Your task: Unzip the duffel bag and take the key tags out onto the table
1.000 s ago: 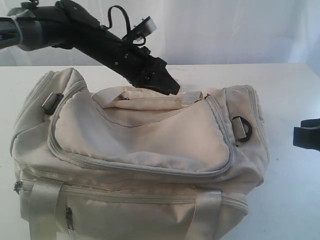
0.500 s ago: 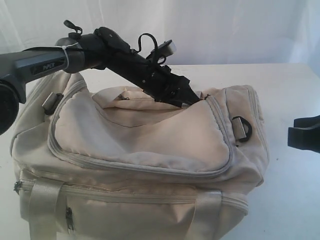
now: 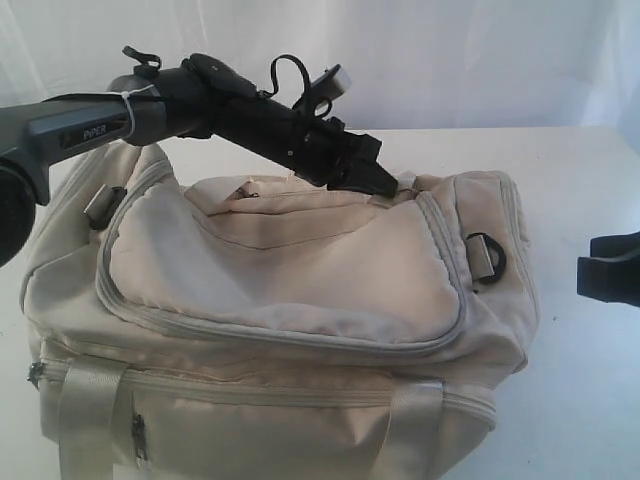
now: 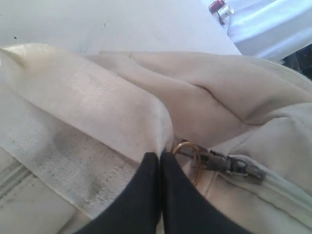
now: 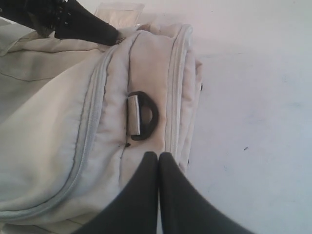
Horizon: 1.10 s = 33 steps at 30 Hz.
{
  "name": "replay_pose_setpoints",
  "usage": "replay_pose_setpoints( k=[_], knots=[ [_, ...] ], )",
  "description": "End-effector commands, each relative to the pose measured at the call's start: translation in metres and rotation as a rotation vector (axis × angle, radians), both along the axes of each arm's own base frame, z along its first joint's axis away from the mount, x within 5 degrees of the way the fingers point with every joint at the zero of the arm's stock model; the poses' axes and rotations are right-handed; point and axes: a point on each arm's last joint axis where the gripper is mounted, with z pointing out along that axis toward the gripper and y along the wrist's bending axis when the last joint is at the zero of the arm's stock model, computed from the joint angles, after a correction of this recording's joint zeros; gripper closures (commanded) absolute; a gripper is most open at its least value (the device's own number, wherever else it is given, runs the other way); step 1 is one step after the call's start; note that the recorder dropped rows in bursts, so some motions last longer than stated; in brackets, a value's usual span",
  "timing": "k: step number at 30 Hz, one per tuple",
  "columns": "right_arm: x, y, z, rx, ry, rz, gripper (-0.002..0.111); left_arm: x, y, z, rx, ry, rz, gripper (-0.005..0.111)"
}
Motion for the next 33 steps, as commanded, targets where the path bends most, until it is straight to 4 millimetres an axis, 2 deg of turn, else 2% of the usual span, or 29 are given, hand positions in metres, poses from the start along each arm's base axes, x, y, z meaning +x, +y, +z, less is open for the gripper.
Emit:
replay_pose_setpoints(
  k=[1,7,11,14,19,22,25,29,33],
  knots=[
    [0.001,0.000,0.002,-0.010,-0.014,0.002,0.108,-0.006,0.009,0.040,-0.064,-0.050,-0.005,0.107],
    [0.003,0.000,0.000,-0.011,-0.002,0.002,0.108,-0.014,0.016,0.074,-0.081,-0.129,-0.011,0.107],
    [0.012,0.001,-0.003,-0.015,0.037,0.003,0.108,-0.018,0.018,0.085,-0.089,-0.149,-0.012,0.107],
    [0.024,0.002,0.009,-0.024,0.039,0.011,0.108,-0.019,0.017,0.086,-0.092,-0.145,-0.023,0.107],
    [0.062,0.007,0.053,-0.064,0.002,0.051,0.108,-0.021,0.017,0.085,-0.091,-0.136,-0.041,0.107],
    [0.089,0.013,0.076,-0.138,0.038,0.144,0.108,-0.022,0.017,0.087,-0.094,-0.139,-0.043,0.107],
    [0.118,0.020,0.085,-0.185,0.097,0.252,0.108,-0.023,0.019,0.091,-0.096,-0.144,-0.044,0.107],
    [0.155,0.031,0.087,-0.198,0.175,0.391,0.108,-0.026,0.020,0.098,-0.101,-0.159,-0.044,0.107],
    [0.188,0.039,0.074,-0.165,0.238,0.445,0.108,-0.029,0.021,0.108,-0.107,-0.178,-0.043,0.107]
  ],
)
